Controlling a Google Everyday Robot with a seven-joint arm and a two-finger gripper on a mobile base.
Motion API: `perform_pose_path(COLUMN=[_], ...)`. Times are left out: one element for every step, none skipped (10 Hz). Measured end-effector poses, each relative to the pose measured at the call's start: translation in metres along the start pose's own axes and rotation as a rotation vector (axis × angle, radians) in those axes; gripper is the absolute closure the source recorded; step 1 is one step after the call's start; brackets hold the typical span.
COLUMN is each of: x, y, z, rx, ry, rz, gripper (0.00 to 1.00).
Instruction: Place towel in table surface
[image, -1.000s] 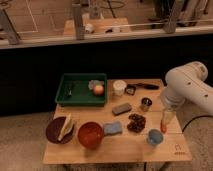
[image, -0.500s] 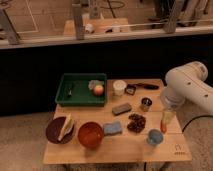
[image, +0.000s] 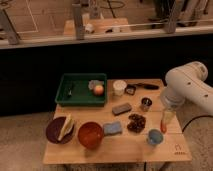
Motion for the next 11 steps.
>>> perform_pose_path(x=[-0.002,-0.004,-0.011,-0.019,-0.037,-0.052,-0.080,-0.105,-0.133,-0.155,-0.159], y=[-0.005,-0.015,-0.028,-0.044,-0.067,-0.077,-0.087,-0.094,-0.099,-0.103,-0.103], z=[0.003,0.006,0.011,0.016,0.019,0.020,0.020,0.018,0.015,0.011,0.011], rx=[-0.004,-0.009,-0.013,-0.022,-0.029,-0.037,-0.050,-0.059,-0.072,-0.081,-0.086], ry=[-0.035,-0.076,-0.114,-0.160,-0.227,-0.264,-0.311,-0.346,-0.385,-0.420,-0.426], rz=[-0.011,-0.015,-0.023,-0.033,-0.049,-0.060,-0.080,-0.100,-0.122,-0.140,-0.144], gripper=[0.20,0.20,0.20,0.20,0.20,0.20,0.20,0.20,0.20,0.20,0.20])
